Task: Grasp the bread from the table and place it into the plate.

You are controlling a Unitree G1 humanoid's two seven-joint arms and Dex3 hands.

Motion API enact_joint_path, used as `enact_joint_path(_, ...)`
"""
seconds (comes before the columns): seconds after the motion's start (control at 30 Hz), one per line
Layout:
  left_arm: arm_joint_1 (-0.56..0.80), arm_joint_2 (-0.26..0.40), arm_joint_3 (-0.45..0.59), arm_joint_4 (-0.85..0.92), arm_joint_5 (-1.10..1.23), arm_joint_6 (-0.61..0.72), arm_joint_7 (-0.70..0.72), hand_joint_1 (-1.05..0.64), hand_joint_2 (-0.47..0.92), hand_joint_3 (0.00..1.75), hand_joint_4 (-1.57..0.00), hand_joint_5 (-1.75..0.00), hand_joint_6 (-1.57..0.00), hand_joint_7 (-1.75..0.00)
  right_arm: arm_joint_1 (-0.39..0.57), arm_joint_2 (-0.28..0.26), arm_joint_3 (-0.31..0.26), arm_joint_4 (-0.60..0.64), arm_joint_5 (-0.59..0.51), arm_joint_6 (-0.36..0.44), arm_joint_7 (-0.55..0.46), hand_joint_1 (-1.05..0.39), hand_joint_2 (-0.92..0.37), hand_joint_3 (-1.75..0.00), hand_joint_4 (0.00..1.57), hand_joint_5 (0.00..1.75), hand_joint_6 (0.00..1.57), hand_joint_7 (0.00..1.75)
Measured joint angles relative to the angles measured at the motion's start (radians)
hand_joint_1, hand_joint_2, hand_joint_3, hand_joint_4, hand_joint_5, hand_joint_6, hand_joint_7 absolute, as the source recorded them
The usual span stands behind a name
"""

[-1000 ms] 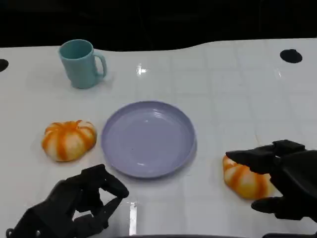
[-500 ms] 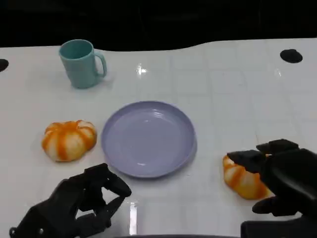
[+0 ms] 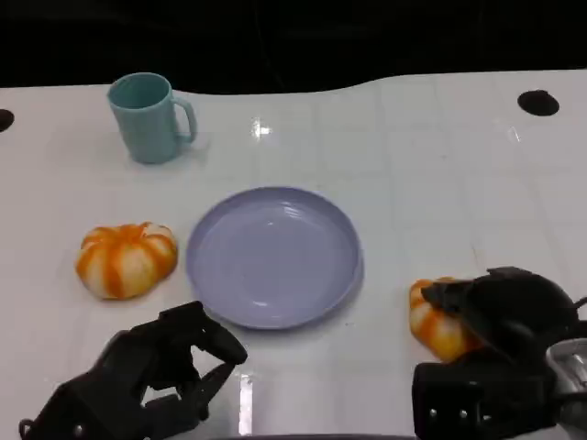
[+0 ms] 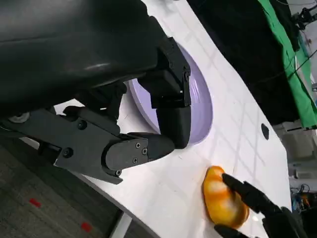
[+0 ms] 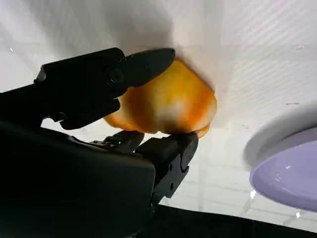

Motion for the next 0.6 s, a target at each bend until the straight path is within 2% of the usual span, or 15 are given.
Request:
enact_joint_path(0.17, 0.004, 0.0, 0.001, -0.009, 0.0, 0.012, 0.0, -0.33, 0.84, 0.61, -0.73, -1.75, -0.62, -1.28, -0.061, 0.022, 0.028, 0.101, 0.017, 0.008, -0.059, -0.54, -0.92, -0.05, 0.33, 0.33, 0.52, 0.05)
enact_joint_path(0.2, 0.005, -0.001, 0.001, -0.012, 0.0, 0.015, 0.0, -0.33, 0.84, 0.61, -0.73, -1.75, -0.62, -1.28, -0.072, 0.027, 0.031, 0.123, 0.025, 0.008, -0.076, -0.51, -0.92, -0.05, 0.42, 0.37, 0.6, 0.08)
enact_joint_path(0.27, 0.006, -0.001, 0.001, -0.016, 0.0, 0.02, 0.0, -0.33, 0.84, 0.61, -0.73, -1.75, -0.62, -1.28, -0.092, 0.04, 0.032, 0.169, 0.043, 0.004, -0.125, -0.48, -0.92, -0.04, 0.5, 0.39, 0.66, 0.09)
enact_joint_path(0.3, 0.006, -0.001, 0.001, -0.017, 0.0, 0.022, 0.0, -0.33, 0.84, 0.61, -0.73, -1.75, -0.62, -1.28, -0.098, 0.045, 0.032, 0.188, 0.052, 0.0, -0.15, -0.3, -0.92, -0.05, 0.78, 0.74, 0.93, 0.19)
enact_joint_path(0.33, 0.007, -0.001, 0.001, -0.018, 0.0, 0.023, 0.0, -0.33, 0.84, 0.6, -0.73, -1.75, -0.62, -1.28, -0.101, 0.049, 0.028, 0.211, 0.07, -0.023, -0.194, -0.22, -0.91, -0.07, 0.84, 1.05, 1.06, 0.21)
enact_joint_path(0.37, 0.007, -0.001, 0.001, -0.018, 0.0, 0.023, 0.0, -0.33, 0.84, 0.6, -0.73, -1.75, -0.62, -1.28, -0.104, 0.054, 0.02, 0.243, 0.1, -0.066, -0.258, -0.18, -0.91, -0.08, 0.86, 1.23, 1.14, 0.21)
enact_joint_path(0.4, 0.008, -0.001, 0.001, -0.018, 0.0, 0.023, 0.0, -0.32, 0.85, 0.6, -0.72, -1.75, -0.62, -1.28, -0.107, 0.058, 0.008, 0.277, 0.128, -0.11, -0.323, -0.14, -0.83, -0.3, 0.9, 1.53, 1.15, 0.53)
enact_joint_path(0.43, 0.009, -0.001, 0.001, -0.018, 0.0, 0.023, 0.0, -0.32, 0.85, 0.6, -0.72, -1.75, -0.62, -1.28, -0.11, 0.06, -0.002, 0.307, 0.152, -0.151, -0.376, -0.12, -0.7, -0.59, 0.91, 1.64, 1.02, 0.93)
enact_joint_path(0.5, 0.009, -0.001, 0.0, -0.019, 0.003, 0.023, 0.0, -0.33, 0.85, 0.6, -0.72, -1.75, -0.62, -1.29, -0.126, 0.062, -0.01, 0.367, 0.187, -0.222, -0.462, -0.13, -0.52, -0.96, 0.92, 1.72, 0.82, 1.43)
enact_joint_path(0.6, 0.009, -0.001, 0.0, -0.022, 0.006, 0.024, 0.0, -0.33, 0.85, 0.59, -0.73, -1.75, -0.62, -1.28, -0.143, 0.062, -0.01, 0.414, 0.213, -0.282, -0.52, -0.12, -0.45, -1.05, 0.91, 1.74, 0.73, 1.65)
